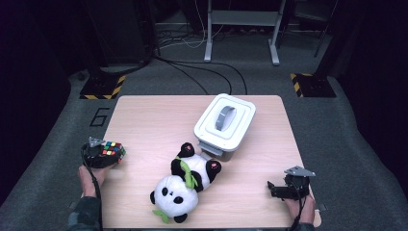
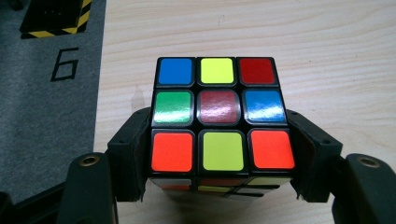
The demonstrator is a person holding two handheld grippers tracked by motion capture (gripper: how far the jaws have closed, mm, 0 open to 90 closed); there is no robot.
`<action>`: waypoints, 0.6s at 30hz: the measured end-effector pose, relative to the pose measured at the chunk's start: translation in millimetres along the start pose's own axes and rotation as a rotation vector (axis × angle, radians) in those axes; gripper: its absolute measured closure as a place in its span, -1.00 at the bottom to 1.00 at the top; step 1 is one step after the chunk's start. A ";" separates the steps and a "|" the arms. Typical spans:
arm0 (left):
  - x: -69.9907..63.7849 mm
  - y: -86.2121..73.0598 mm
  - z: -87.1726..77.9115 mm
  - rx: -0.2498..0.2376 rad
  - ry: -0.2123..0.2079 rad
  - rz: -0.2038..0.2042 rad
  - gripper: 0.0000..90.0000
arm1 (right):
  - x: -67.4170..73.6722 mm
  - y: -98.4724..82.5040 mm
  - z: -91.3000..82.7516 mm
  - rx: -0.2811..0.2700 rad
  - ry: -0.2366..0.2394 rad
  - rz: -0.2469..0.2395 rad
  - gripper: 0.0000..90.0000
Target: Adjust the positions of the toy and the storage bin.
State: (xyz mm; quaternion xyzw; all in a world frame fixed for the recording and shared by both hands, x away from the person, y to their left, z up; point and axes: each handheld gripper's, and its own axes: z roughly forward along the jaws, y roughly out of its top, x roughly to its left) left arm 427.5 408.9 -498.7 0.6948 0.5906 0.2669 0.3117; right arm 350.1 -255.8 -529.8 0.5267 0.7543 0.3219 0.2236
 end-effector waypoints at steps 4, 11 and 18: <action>-1.4 2.2 -8.6 -0.042 0.007 -0.026 -0.59 | 0.2 0.1 0.1 -0.001 -0.001 0.004 -0.98; -10.2 7.0 -28.2 -0.069 -0.014 -0.005 -0.67 | 0.2 0.0 0.1 -0.002 -0.002 0.004 -0.98; -23.8 6.8 -38.2 -0.048 -0.052 0.003 -0.70 | 0.1 0.0 0.0 -0.001 -0.002 0.004 -0.98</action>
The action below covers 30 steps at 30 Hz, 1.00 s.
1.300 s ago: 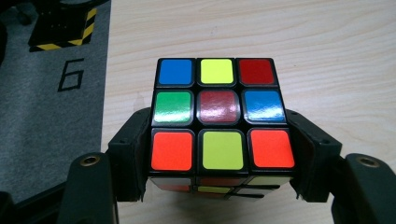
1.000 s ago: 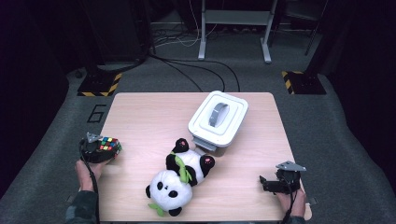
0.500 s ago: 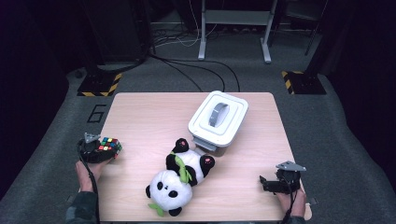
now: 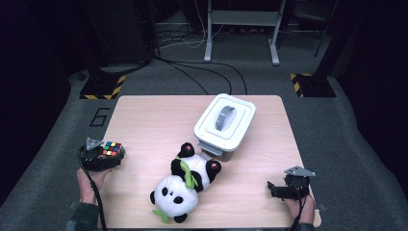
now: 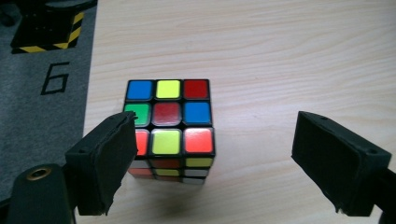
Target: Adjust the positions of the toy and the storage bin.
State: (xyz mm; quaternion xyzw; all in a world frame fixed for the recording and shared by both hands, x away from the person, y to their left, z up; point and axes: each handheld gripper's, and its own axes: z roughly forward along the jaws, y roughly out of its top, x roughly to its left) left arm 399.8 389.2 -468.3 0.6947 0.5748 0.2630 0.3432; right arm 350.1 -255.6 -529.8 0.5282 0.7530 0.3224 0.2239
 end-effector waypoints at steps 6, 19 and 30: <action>-11.5 1.6 -8.4 -0.005 -0.022 0.027 -0.75 | 0.0 0.0 0.0 0.000 0.000 0.000 -0.98; -44.8 10.8 -25.3 -0.004 -0.117 0.083 -0.80 | 0.0 0.0 0.0 0.000 0.000 0.000 -0.98; -75.7 15.8 -27.7 0.007 -0.208 0.117 -0.82 | 0.0 0.0 0.0 0.000 0.000 0.001 -0.98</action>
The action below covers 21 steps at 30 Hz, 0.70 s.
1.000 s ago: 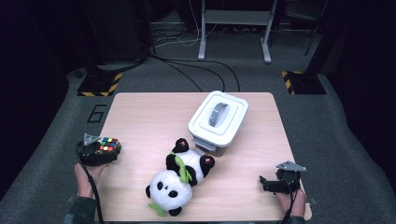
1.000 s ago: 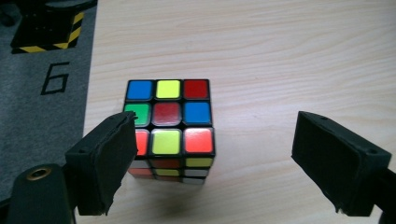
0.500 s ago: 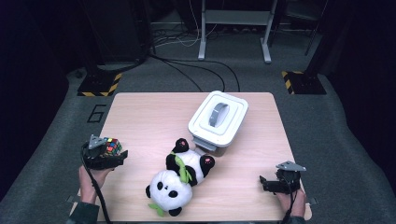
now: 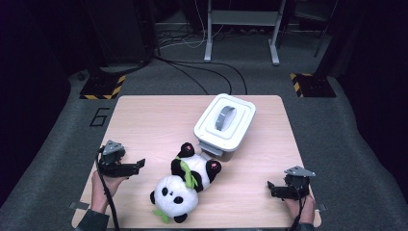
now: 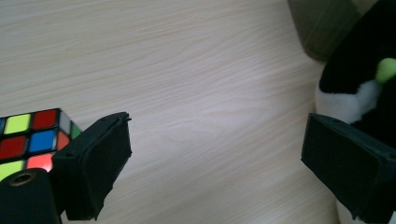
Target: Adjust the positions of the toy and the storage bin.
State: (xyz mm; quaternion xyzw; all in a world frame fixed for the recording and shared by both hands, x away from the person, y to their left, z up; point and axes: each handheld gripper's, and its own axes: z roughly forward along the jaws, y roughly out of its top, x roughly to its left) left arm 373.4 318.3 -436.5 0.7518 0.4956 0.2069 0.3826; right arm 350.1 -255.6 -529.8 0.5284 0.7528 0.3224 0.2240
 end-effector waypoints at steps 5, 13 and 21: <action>-13.5 3.9 3.9 0.011 -0.039 0.016 -0.84 | 0.0 0.0 -0.1 0.001 0.000 0.000 -0.98; -35.0 8.7 13.6 0.026 -0.089 0.052 -0.84 | 0.0 0.0 0.0 0.000 0.000 0.001 -0.98; -54.0 14.2 26.2 0.047 -0.157 0.059 -0.90 | 0.0 0.0 0.0 0.000 0.000 0.001 -0.98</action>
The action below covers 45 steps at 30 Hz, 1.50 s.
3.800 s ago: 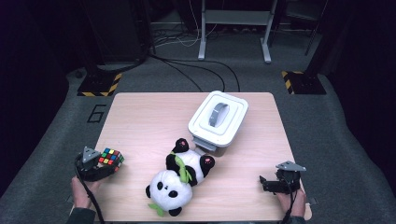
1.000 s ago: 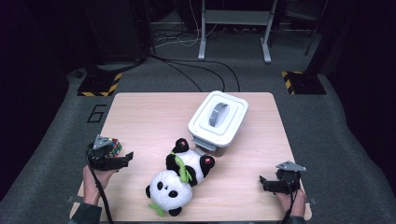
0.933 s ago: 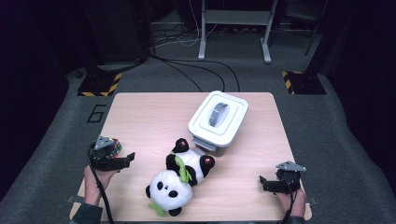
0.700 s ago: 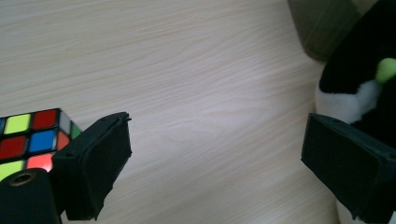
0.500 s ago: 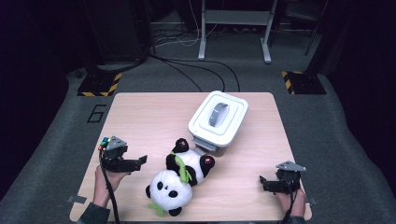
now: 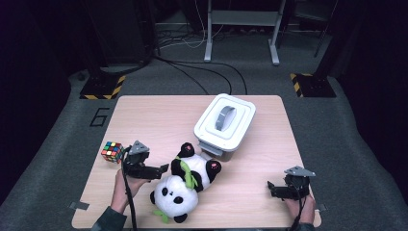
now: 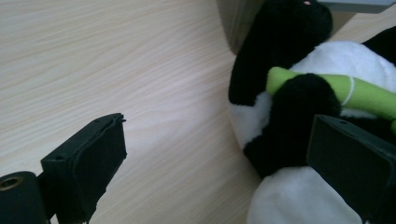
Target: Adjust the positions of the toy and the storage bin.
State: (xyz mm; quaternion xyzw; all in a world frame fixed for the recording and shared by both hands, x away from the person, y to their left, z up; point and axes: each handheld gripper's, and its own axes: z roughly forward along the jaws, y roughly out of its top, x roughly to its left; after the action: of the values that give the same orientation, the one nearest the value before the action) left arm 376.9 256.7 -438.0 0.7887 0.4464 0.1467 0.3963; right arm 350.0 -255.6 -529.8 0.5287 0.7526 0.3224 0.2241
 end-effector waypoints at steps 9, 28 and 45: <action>-11.5 5.1 10.7 0.030 -0.037 0.030 -0.97 | 0.0 0.0 0.0 0.000 0.000 0.000 -0.98; -22.4 6.3 19.8 0.016 -0.121 0.042 -0.26 | 0.1 0.0 -0.1 0.000 -0.002 -0.001 -0.98; -21.6 0.4 17.6 -0.023 -0.186 0.058 0.62 | 0.2 -0.1 -0.1 -0.001 -0.003 -0.001 -0.98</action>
State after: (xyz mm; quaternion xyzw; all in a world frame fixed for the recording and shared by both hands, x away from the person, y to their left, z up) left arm 375.4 230.2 -446.3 0.8070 0.3831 0.0894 0.4404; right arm 349.8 -255.5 -529.8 0.5288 0.7522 0.3220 0.2256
